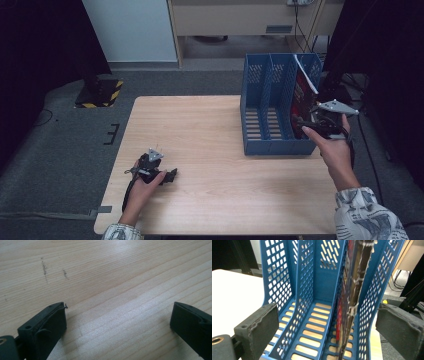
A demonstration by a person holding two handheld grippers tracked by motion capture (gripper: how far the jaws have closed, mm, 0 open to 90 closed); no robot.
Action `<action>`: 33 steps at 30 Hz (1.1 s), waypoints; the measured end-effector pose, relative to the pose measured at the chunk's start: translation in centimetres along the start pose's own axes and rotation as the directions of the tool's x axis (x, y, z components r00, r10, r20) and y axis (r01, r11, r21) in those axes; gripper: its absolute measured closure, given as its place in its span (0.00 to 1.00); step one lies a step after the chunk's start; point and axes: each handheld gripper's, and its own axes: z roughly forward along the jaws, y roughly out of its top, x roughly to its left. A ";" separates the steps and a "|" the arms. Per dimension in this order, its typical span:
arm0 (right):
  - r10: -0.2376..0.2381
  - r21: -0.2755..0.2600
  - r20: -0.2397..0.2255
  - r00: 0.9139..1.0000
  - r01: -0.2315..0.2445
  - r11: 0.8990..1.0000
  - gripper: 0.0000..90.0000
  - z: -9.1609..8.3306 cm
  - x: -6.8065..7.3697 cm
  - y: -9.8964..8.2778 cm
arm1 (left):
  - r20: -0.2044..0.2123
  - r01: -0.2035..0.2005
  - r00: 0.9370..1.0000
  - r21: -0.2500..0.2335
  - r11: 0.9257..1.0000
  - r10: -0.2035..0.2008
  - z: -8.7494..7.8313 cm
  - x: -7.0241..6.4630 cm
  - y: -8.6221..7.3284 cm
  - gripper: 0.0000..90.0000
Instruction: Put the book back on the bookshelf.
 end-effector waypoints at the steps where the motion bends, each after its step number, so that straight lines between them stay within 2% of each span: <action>1: -0.001 0.002 0.000 1.000 0.001 1.000 0.06 -0.1 0.1 -0.1 | 0.000 0.000 1.000 0.000 1.000 0.000 0.0 0.0 0.0 0.00; 18: -0.013 0.076 -0.043 0.999 0.016 0.997 0.05 -0.9 1.3 -3.8 | -0.002 0.003 1.000 -0.001 1.000 -0.003 0.0 0.0 0.0 0.00; 23: -0.012 0.096 -0.065 0.998 0.019 0.995 0.06 -1.1 2.3 -5.0 | -0.002 0.003 1.000 -0.001 1.000 -0.003 0.0 0.0 0.0 0.00; 26: -0.034 0.102 -0.077 0.996 0.042 0.994 0.06 -1.2 3.0 -5.7 | -0.002 0.003 1.000 -0.001 1.000 -0.003 0.0 0.0 0.0 0.00; 30: -0.030 0.112 -0.102 0.994 0.042 0.993 0.06 -1.3 3.8 -6.4 | -0.003 0.004 1.000 -0.001 1.000 -0.004 0.0 0.0 0.0 0.00; 33: -0.046 0.113 -0.117 0.992 0.060 0.992 0.06 -1.5 4.5 -6.9 | -0.003 0.004 1.000 0.000 1.000 -0.004 0.0 0.0 0.0 0.00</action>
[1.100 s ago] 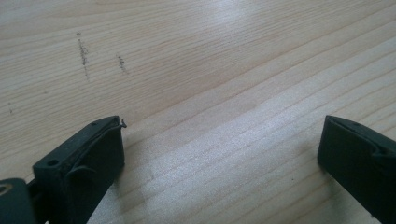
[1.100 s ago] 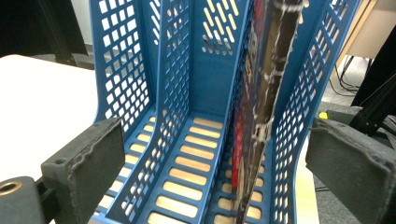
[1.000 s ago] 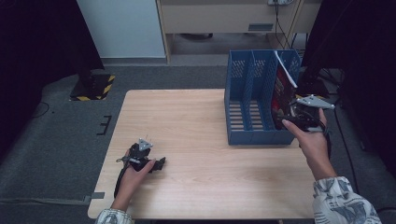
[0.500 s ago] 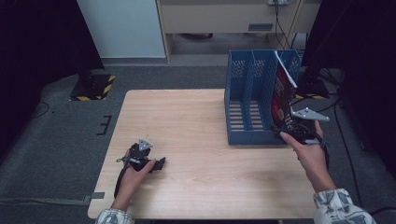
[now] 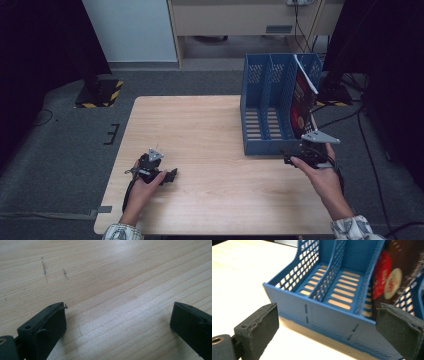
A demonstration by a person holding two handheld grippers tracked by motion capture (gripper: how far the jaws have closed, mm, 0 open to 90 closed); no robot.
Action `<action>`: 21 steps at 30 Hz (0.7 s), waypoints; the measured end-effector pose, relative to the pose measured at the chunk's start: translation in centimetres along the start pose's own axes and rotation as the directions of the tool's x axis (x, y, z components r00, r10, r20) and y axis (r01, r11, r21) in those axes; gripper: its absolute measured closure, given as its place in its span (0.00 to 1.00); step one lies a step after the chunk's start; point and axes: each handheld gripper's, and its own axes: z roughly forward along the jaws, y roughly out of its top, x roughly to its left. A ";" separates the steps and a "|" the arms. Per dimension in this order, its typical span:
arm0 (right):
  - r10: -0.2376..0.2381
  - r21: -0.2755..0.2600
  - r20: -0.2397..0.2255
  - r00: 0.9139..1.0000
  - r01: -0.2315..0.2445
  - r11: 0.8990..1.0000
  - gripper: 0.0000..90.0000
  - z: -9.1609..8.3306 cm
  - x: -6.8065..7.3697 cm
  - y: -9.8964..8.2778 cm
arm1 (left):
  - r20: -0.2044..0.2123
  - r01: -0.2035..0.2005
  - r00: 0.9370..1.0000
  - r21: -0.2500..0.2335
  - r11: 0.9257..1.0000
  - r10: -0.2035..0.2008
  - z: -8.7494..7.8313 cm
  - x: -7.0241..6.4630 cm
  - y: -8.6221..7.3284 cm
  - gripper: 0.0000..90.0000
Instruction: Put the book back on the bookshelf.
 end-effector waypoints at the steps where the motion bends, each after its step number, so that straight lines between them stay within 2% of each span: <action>1: -0.003 -0.001 -0.005 1.000 0.003 1.000 0.06 0.0 0.3 -0.2 | 0.000 0.000 1.000 0.000 1.000 0.000 0.0 0.0 0.0 0.00; 10: -0.037 0.019 -0.062 0.997 0.039 0.999 0.07 0.2 3.2 -1.0 | 0.003 -0.002 1.000 -0.002 1.000 0.002 0.0 -0.1 0.0 0.00; 21: -0.106 0.042 -0.131 0.986 0.112 0.993 0.07 1.6 6.9 -1.3 | 0.004 -0.005 1.000 0.000 1.000 0.005 0.0 -0.1 -0.1 0.00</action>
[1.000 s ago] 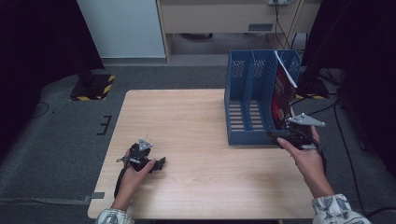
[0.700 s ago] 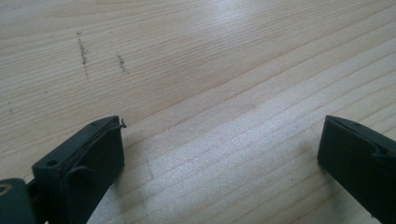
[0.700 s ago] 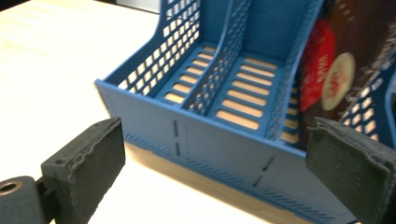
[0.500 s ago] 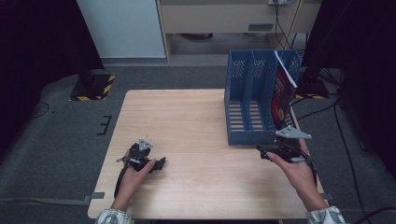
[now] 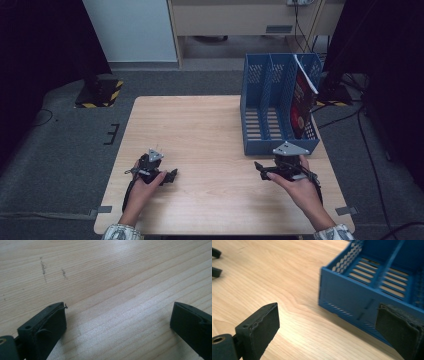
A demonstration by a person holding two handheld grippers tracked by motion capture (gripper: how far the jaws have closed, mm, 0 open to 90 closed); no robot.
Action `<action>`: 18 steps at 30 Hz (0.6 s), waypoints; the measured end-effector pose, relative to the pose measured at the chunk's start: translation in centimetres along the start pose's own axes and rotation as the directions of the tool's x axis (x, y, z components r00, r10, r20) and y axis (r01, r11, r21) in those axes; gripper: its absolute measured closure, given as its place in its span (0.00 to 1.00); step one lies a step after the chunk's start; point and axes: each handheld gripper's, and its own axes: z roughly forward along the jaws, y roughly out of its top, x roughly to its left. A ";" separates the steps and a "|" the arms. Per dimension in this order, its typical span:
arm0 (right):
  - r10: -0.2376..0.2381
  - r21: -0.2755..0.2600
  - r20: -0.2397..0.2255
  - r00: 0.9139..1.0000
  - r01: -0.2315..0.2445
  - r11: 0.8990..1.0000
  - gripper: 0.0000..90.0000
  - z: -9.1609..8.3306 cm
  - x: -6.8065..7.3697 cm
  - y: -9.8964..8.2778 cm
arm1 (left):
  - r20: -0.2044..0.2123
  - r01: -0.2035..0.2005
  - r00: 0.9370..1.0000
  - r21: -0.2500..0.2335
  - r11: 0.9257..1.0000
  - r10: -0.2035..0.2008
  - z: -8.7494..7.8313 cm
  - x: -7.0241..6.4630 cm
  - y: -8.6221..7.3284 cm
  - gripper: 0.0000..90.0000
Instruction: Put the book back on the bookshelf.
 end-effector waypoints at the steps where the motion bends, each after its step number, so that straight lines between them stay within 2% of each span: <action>1: -0.006 0.004 -0.010 1.000 0.006 1.000 0.07 0.2 0.4 0.0 | 0.000 0.000 1.000 0.000 1.000 0.000 0.0 0.0 0.0 0.00; 7: -0.049 0.019 -0.043 0.998 0.050 0.999 0.07 1.7 2.3 -0.2 | 0.000 0.001 1.000 -0.002 1.000 -0.001 0.0 0.0 0.0 0.00; 18: -0.073 0.067 -0.106 0.992 0.081 0.994 0.07 3.7 4.9 -1.6 | 0.001 0.004 1.000 -0.001 1.000 -0.004 0.0 0.0 0.0 0.00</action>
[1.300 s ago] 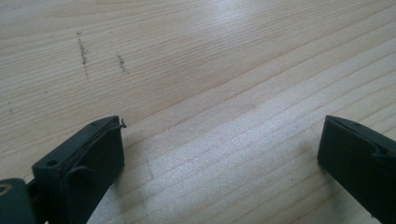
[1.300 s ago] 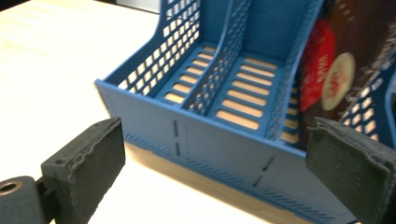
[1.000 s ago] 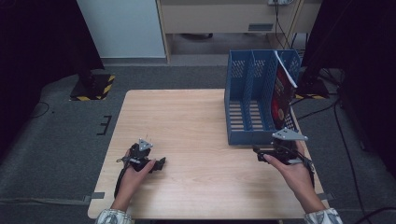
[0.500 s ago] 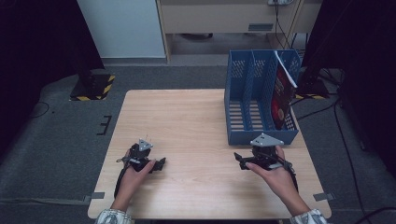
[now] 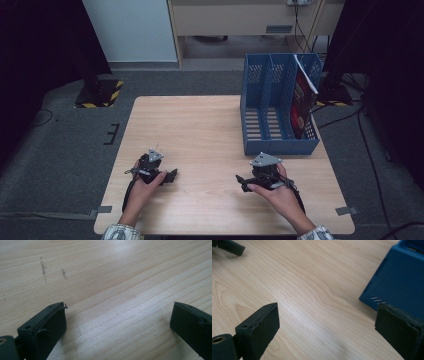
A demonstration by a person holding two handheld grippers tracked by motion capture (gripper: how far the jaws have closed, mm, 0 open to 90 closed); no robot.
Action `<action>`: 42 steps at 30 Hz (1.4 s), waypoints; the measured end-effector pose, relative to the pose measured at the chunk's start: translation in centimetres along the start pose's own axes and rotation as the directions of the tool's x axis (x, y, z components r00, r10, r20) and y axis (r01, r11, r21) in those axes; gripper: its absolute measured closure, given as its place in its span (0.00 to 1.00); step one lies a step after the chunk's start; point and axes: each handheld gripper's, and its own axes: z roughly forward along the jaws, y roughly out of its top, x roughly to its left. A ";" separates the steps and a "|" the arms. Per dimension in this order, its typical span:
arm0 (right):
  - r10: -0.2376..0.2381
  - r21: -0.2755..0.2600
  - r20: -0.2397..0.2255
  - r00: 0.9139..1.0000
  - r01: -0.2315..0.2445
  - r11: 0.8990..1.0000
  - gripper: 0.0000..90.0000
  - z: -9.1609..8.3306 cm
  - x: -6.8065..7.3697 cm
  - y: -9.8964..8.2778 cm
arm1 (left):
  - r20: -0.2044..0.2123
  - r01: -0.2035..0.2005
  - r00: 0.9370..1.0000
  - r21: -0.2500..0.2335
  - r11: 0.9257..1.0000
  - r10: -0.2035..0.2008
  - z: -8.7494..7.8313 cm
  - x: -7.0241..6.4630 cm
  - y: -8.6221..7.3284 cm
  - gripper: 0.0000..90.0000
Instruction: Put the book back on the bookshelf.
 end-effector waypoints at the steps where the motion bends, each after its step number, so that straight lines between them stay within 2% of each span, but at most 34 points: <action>1: -0.001 0.004 -0.002 1.000 0.001 1.000 0.07 0.3 0.2 -0.2 | -0.001 -0.002 1.000 0.000 1.000 0.002 0.0 0.0 0.0 0.00; 11: -0.016 0.039 -0.041 0.999 0.017 0.999 0.07 2.9 1.9 -1.3 | -0.001 -0.002 1.000 0.000 1.000 0.002 0.0 0.0 0.0 0.00; 19: 0.007 0.045 -0.013 1.000 -0.006 0.999 0.08 4.8 2.0 -1.2 | 0.001 0.001 1.000 0.000 1.000 -0.001 0.0 0.0 0.0 0.00; 24: 0.026 0.053 0.008 1.000 -0.027 0.998 0.08 5.5 1.7 -1.3 | 0.002 0.001 1.000 0.000 1.000 -0.001 0.0 0.0 0.0 0.00; 29: 0.048 0.088 0.035 0.998 -0.051 0.995 0.07 6.2 1.4 -1.4 | 0.003 0.001 1.000 0.001 1.000 -0.001 0.0 0.0 0.0 0.00; 36: 0.074 0.106 0.021 0.997 -0.076 0.991 0.04 6.5 1.3 -1.2 | 0.004 0.000 1.000 0.001 1.000 0.000 0.0 0.0 0.0 0.00; 42: 0.084 0.106 0.034 0.996 -0.087 0.991 0.03 6.5 1.3 -1.2 | 0.005 0.000 1.000 0.002 1.000 0.000 0.0 0.0 0.0 0.00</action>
